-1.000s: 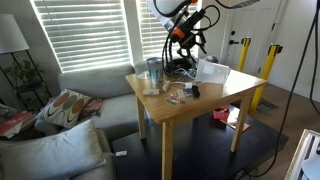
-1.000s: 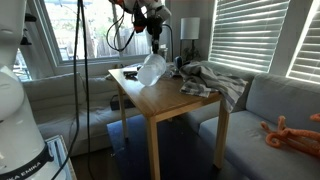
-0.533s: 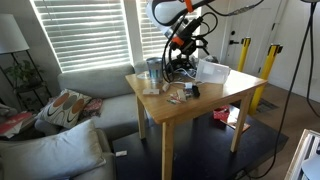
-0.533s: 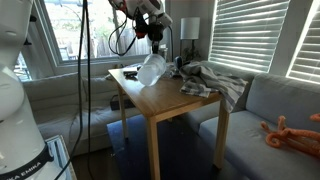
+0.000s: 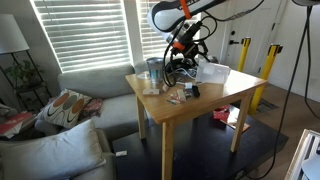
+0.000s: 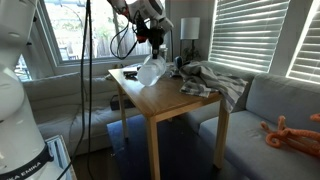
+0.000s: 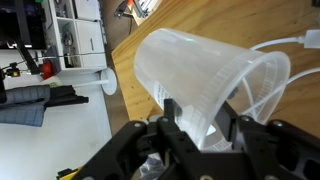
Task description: Flip the upside down positioned frost flex cup clockwise twice to position it upright on the table
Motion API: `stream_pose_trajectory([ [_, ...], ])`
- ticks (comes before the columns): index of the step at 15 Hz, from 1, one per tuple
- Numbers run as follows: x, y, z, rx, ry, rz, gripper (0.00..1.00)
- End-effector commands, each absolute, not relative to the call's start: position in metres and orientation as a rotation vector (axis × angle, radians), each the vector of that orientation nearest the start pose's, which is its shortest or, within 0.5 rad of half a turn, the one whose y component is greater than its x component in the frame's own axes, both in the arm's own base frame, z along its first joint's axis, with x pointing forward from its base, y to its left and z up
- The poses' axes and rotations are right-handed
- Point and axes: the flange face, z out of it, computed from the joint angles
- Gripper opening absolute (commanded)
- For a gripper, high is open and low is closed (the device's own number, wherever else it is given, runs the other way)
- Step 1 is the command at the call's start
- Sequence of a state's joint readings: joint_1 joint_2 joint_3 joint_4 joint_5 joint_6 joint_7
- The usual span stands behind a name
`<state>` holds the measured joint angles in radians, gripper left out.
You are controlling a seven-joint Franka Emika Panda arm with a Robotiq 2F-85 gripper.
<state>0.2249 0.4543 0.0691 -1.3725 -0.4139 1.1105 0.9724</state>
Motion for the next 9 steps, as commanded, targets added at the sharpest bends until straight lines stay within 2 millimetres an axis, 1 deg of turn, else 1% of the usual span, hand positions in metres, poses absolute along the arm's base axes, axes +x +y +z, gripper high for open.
stream_pose_trajectory([
  [1, 0.591, 0.121, 0.441, 2.204, -0.844, -0.436, 0.16],
  [3, 0.588, 0.121, 0.448, 2.199, -0.843, -0.432, 0.03],
  [4, 0.586, 0.122, 0.452, 2.198, -0.842, -0.429, 0.01],
  [6, 0.581, 0.122, 0.463, 2.196, -0.842, -0.419, 0.00],
  [8, 0.573, 0.124, 0.480, 2.199, -0.847, -0.392, 0.02],
  [9, 0.569, 0.124, 0.489, 2.203, -0.847, -0.378, 0.01],
])
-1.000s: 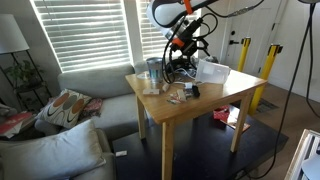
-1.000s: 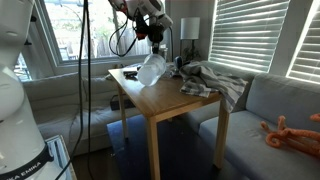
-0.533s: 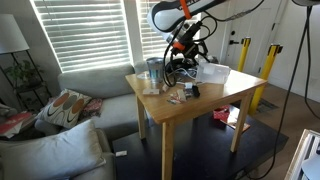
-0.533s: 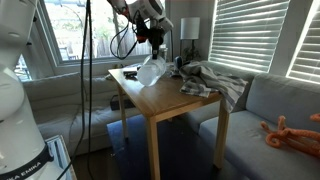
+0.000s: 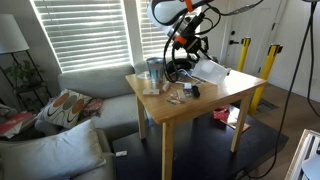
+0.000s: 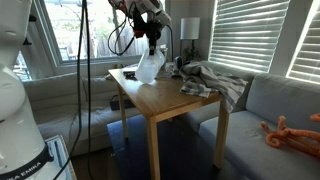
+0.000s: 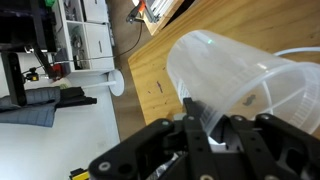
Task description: Flip the upside down positioned frost flex cup clockwise twice to position it upright on the table
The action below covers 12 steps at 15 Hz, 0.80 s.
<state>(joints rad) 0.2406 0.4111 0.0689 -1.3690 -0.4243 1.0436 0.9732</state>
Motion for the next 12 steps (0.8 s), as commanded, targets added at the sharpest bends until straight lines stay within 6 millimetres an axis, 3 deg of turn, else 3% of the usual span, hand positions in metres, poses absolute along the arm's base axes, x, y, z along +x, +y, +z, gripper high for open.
stream_pose_trajectory([
  [1, 0.564, 0.124, 0.501, 2.211, -0.853, -0.352, 0.02],
  [7, 0.536, 0.116, 0.579, 2.312, -0.908, -0.108, 0.02],
  [9, 0.535, 0.121, 0.592, 2.400, -0.894, -0.022, 0.02],
  [12, 0.539, 0.126, 0.595, 2.528, -0.879, 0.086, 0.02],
])
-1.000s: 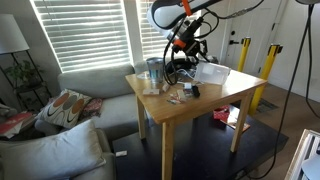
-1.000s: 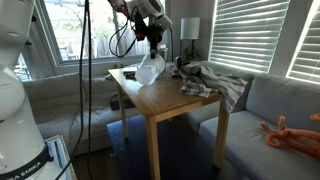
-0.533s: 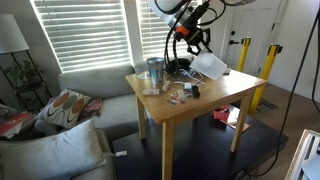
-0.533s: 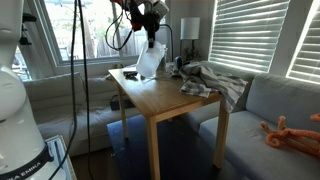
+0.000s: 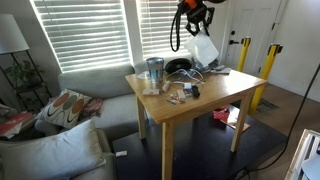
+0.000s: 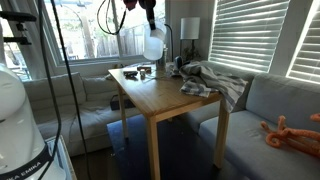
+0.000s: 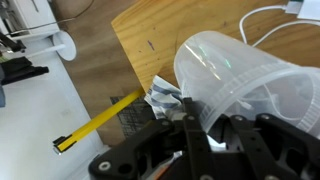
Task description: Flip the upside down positioned frost flex cup clockwise twice to position it upright on the table
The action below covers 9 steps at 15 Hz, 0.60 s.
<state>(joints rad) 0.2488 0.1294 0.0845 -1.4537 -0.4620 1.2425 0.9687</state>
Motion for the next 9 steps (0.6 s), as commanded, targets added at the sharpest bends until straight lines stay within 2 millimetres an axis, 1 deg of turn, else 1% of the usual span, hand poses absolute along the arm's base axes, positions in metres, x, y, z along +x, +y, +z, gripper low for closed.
stream_pose_trajectory([
  [1, 0.543, 0.126, 0.591, 2.572, -0.883, 0.118, 0.02],
  [3, 0.553, 0.124, 0.579, 2.653, -0.893, 0.183, 0.02],
  [6, 0.564, 0.115, 0.557, 2.733, -0.898, 0.209, 0.02],
  [9, 0.570, 0.106, 0.539, 2.817, -0.856, 0.183, 0.02],
])
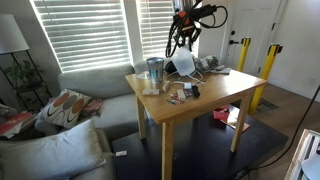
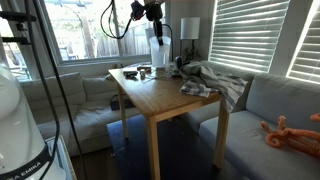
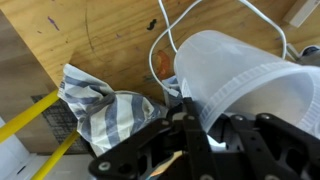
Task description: Flip the upside down positioned frost flex cup clockwise twice to position it upright on the table
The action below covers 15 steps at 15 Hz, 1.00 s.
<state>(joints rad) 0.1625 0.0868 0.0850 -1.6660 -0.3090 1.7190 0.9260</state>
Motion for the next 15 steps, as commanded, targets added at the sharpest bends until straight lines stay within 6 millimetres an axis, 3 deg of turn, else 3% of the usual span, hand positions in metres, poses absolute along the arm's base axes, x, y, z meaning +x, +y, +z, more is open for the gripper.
stream_pose_trajectory([
  [1, 0.570, 0.104, 0.534, -3.180, 0.939, -0.191, 0.02],
  [6, 0.569, 0.100, 0.518, -3.180, 0.801, -0.137, 0.02],
  [14, 0.569, 0.102, 0.509, -3.181, 0.546, -0.250, 0.02],
  [15, 0.569, 0.101, 0.509, -3.182, 0.532, -0.255, 0.32],
])
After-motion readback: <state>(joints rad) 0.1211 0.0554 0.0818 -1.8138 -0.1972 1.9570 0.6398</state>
